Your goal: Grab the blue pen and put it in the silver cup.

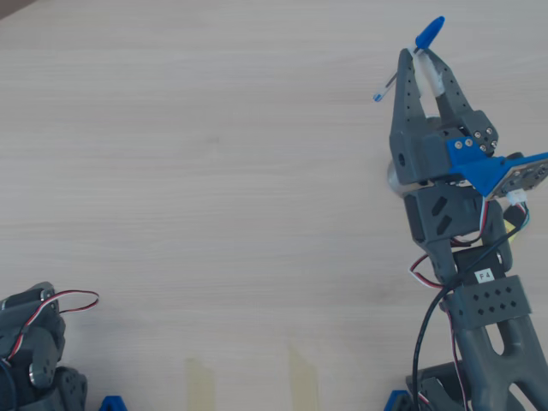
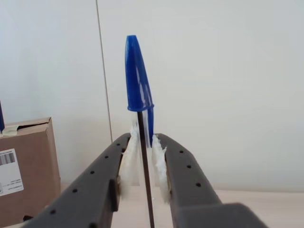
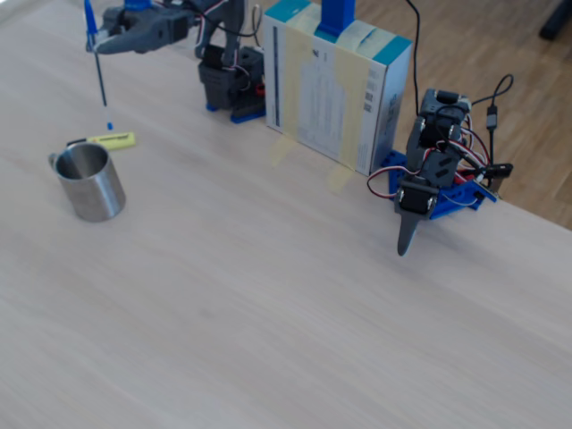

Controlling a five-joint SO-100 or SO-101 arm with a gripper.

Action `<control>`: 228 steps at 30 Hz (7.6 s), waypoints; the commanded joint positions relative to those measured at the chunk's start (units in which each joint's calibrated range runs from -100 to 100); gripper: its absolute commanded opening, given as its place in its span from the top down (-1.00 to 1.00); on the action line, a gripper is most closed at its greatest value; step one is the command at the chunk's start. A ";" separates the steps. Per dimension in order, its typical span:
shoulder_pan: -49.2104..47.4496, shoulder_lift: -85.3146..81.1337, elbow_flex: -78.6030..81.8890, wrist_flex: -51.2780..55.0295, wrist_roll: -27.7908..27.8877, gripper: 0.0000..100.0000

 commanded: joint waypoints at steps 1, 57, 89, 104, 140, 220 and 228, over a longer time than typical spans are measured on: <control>1.43 -1.60 -1.05 -1.30 -0.15 0.96; 14.87 -0.52 10.38 -3.36 0.32 0.96; 15.13 18.19 11.11 -17.86 0.37 0.96; 15.13 22.18 13.92 -17.43 2.92 0.96; 15.22 21.93 26.16 -17.35 2.97 0.96; 10.24 2.14 33.24 -13.14 -2.49 0.06; 8.94 -0.85 33.51 -12.63 -2.08 0.07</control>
